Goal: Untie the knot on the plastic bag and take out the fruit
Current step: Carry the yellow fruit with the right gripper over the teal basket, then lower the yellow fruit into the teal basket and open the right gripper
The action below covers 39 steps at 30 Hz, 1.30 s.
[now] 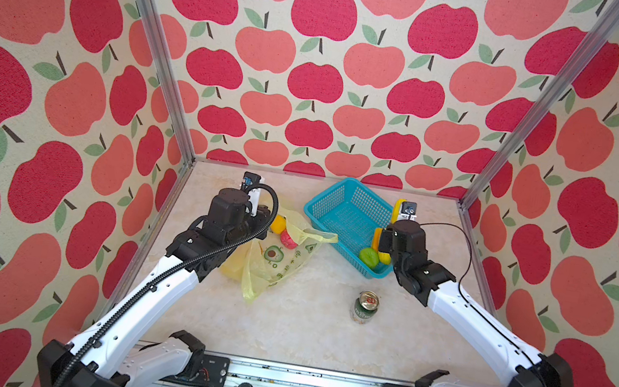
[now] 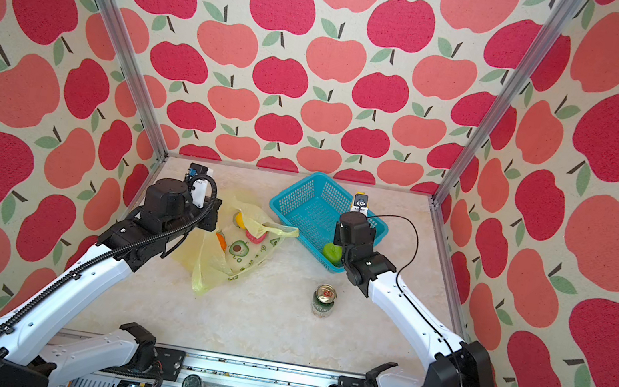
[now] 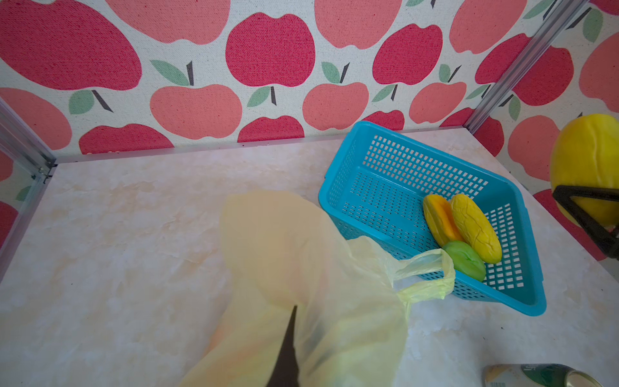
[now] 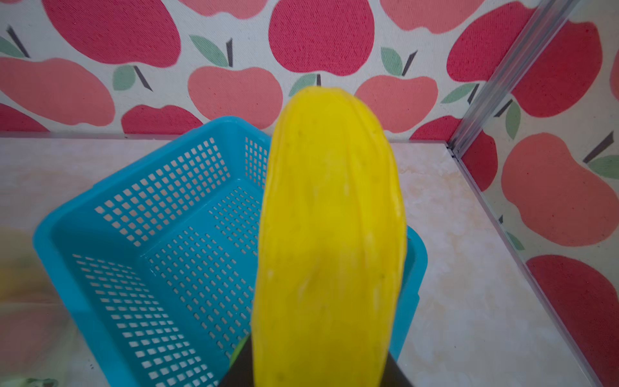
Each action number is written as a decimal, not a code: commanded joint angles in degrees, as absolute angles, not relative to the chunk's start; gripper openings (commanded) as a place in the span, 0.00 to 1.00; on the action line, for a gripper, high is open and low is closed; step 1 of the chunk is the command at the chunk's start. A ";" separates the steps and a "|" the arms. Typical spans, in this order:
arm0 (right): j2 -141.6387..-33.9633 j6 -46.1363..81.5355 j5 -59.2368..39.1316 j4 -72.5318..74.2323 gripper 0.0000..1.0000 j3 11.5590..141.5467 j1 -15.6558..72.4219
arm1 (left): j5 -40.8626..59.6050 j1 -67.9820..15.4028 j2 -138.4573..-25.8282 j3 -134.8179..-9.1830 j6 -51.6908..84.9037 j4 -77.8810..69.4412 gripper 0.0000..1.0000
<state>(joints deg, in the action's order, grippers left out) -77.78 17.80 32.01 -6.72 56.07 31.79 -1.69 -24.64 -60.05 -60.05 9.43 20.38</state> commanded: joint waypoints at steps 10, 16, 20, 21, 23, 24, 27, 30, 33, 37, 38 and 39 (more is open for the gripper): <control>-92.45 24.80 21.42 -20.41 0.15 66.26 26.22 | -1.36 -24.77 -59.40 -61.19 8.70 19.82 0.00; -95.95 24.97 22.18 -24.11 0.11 69.26 23.91 | -1.14 -24.79 -59.48 -61.45 8.70 20.11 0.00; -95.28 25.61 20.44 -23.56 0.16 68.21 22.11 | -1.30 -24.79 -59.18 -61.28 8.70 19.97 0.00; -95.44 25.79 19.86 -23.64 0.18 68.19 21.78 | -1.24 -24.79 -59.19 -61.30 8.70 19.95 0.00; -96.29 25.93 19.25 -24.11 0.23 68.62 21.29 | -1.23 -24.79 -59.15 -61.26 8.70 19.89 0.00; -96.77 26.06 19.33 -24.61 0.27 69.03 21.19 | -1.25 -24.79 -59.19 -61.28 8.70 19.97 0.00; -98.37 26.10 19.34 -25.78 0.38 70.21 20.94 | -1.27 -24.79 -59.15 -61.28 8.70 20.11 0.00; -99.22 26.02 19.43 -26.09 0.47 70.67 20.92 | -1.23 -24.79 -58.97 -61.19 8.70 20.08 0.00; -99.57 26.02 19.64 -26.10 0.50 70.80 20.81 | -1.30 -24.79 -58.78 -61.20 8.70 20.08 0.00; -99.75 25.94 19.69 -26.02 0.51 70.85 20.81 | -1.32 -24.79 -58.54 -61.04 8.64 20.03 0.00; -99.89 25.93 19.59 -25.93 0.51 70.89 20.83 | -1.34 -24.79 -58.45 -61.02 8.61 20.00 0.00; -100.05 25.93 19.30 -25.80 0.51 70.96 20.83 | -1.33 -24.79 -58.39 -61.01 8.68 20.00 0.00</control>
